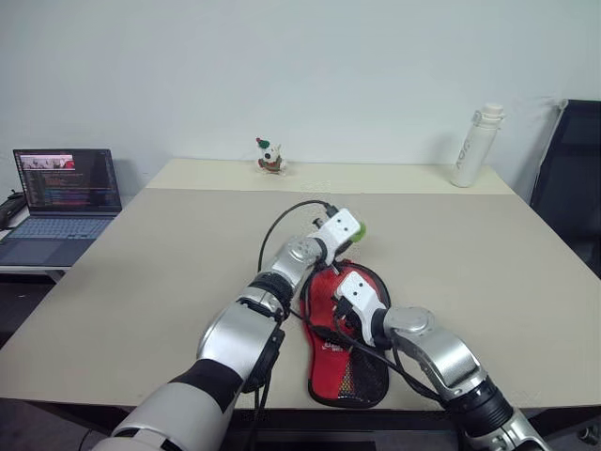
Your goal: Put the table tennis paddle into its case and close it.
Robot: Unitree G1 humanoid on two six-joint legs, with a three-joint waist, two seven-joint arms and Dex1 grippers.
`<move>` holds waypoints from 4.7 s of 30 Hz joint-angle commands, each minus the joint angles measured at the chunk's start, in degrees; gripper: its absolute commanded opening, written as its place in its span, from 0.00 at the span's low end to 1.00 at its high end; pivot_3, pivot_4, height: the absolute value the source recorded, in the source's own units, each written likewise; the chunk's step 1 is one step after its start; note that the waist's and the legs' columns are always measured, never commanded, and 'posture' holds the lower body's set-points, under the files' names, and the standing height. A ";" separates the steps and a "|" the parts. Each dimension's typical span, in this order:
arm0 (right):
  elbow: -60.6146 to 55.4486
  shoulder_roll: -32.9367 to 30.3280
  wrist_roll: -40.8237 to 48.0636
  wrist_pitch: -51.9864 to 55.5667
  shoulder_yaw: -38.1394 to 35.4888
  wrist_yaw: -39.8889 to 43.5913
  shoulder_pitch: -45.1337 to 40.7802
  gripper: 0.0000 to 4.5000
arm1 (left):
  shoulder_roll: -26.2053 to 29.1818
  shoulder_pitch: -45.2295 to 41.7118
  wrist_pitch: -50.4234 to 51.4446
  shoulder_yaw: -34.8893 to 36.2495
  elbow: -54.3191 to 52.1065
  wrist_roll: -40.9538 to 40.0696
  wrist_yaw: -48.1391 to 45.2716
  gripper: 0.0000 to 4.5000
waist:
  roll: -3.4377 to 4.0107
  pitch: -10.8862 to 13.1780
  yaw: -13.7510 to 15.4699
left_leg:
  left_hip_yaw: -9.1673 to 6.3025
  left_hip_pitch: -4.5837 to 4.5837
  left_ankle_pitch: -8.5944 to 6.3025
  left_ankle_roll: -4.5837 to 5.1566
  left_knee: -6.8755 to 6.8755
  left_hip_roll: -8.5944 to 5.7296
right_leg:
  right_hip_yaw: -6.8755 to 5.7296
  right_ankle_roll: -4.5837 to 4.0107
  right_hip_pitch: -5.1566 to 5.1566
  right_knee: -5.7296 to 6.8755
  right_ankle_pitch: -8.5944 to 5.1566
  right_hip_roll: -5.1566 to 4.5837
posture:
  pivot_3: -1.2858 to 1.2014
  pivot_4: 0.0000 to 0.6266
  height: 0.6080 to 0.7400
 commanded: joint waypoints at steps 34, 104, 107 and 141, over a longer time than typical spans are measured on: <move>1.02 4.06 3.50 9.72 -2.28 0.82 0.24 1.00 | 8.03 -0.52 -7.78 8.51 -7.14 -7.22 -23.16 0.61 | 0.14 -0.24 -1.39 | 0.00 0.32 -0.01 0.08 -0.07 0.11 | 0.07 0.13 0.16 0.18 -0.08 0.14 | 0.52 0.24 1.00; 23.01 -8.02 3.38 -3.87 -16.35 -0.88 -16.54 0.01 | 9.26 24.16 5.55 -2.86 -24.38 -13.87 -41.61 0.62 | 0.16 0.05 0.27 | -0.07 -0.10 0.00 0.10 -0.07 0.01 | 0.05 -0.07 -0.06 -0.01 -0.03 -0.01 | 0.52 0.24 1.00; 21.85 -9.38 3.25 -3.13 -16.61 -0.28 -16.25 0.01 | 8.87 24.22 5.41 -3.06 -22.69 -13.23 -41.94 0.62 | 0.18 0.03 0.45 | -0.09 -0.10 -0.01 0.11 -0.07 -0.02 | 0.03 -0.06 -0.03 -0.02 -0.03 -0.03 | 0.52 0.24 1.00; -37.15 -43.48 23.38 17.97 -22.90 19.24 29.83 0.01 | 2.63 19.26 2.98 -2.27 -12.54 -9.23 -37.80 0.62 | 0.84 -0.43 3.11 | -1.44 -0.07 -0.47 0.87 -0.02 -0.88 | -1.36 0.52 1.69 -1.85 -0.01 -0.49 | 0.52 0.24 1.00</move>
